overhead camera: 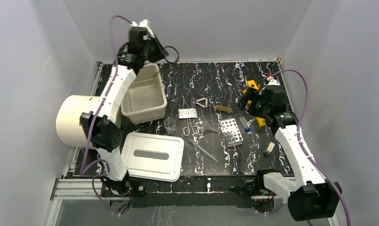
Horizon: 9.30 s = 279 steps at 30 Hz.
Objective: Organize the chemistry lab equipment
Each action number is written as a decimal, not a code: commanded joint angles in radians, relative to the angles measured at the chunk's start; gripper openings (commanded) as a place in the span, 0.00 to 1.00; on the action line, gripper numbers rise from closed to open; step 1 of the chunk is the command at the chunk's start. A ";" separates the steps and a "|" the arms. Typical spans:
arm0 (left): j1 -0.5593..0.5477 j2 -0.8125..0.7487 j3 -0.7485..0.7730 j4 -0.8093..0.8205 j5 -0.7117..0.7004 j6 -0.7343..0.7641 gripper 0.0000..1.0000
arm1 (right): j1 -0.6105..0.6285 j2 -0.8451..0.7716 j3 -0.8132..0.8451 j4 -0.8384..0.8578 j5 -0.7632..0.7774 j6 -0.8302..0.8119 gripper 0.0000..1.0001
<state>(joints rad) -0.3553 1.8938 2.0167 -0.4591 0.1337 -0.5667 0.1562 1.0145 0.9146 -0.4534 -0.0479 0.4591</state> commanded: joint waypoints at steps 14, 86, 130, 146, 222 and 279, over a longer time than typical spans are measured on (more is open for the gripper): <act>0.181 -0.357 -0.275 -0.047 -0.165 0.008 0.00 | 0.016 0.023 0.037 0.038 -0.016 0.011 0.85; 0.315 -0.154 -0.446 0.221 -0.067 0.020 0.67 | 0.018 0.103 0.099 0.003 -0.037 0.043 0.80; 0.001 -0.568 -0.791 0.285 0.286 -0.137 0.97 | 0.438 0.388 0.027 0.040 -0.027 -0.275 0.69; 0.001 -0.573 -0.751 0.196 0.241 -0.105 0.97 | 0.455 0.566 0.027 0.128 0.016 -0.351 0.57; -0.008 -0.520 -0.809 0.370 0.489 -0.727 0.25 | 0.474 0.431 0.432 0.278 -0.421 -0.606 0.13; 0.210 0.237 -0.035 -0.102 -0.039 -0.198 0.06 | 0.471 0.345 0.208 0.468 -0.177 -0.328 0.82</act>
<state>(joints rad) -0.1497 2.1391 1.9457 -0.5564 0.1078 -0.7666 0.6296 1.3506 1.0973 -0.0486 -0.2111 0.1272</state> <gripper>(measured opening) 0.042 0.818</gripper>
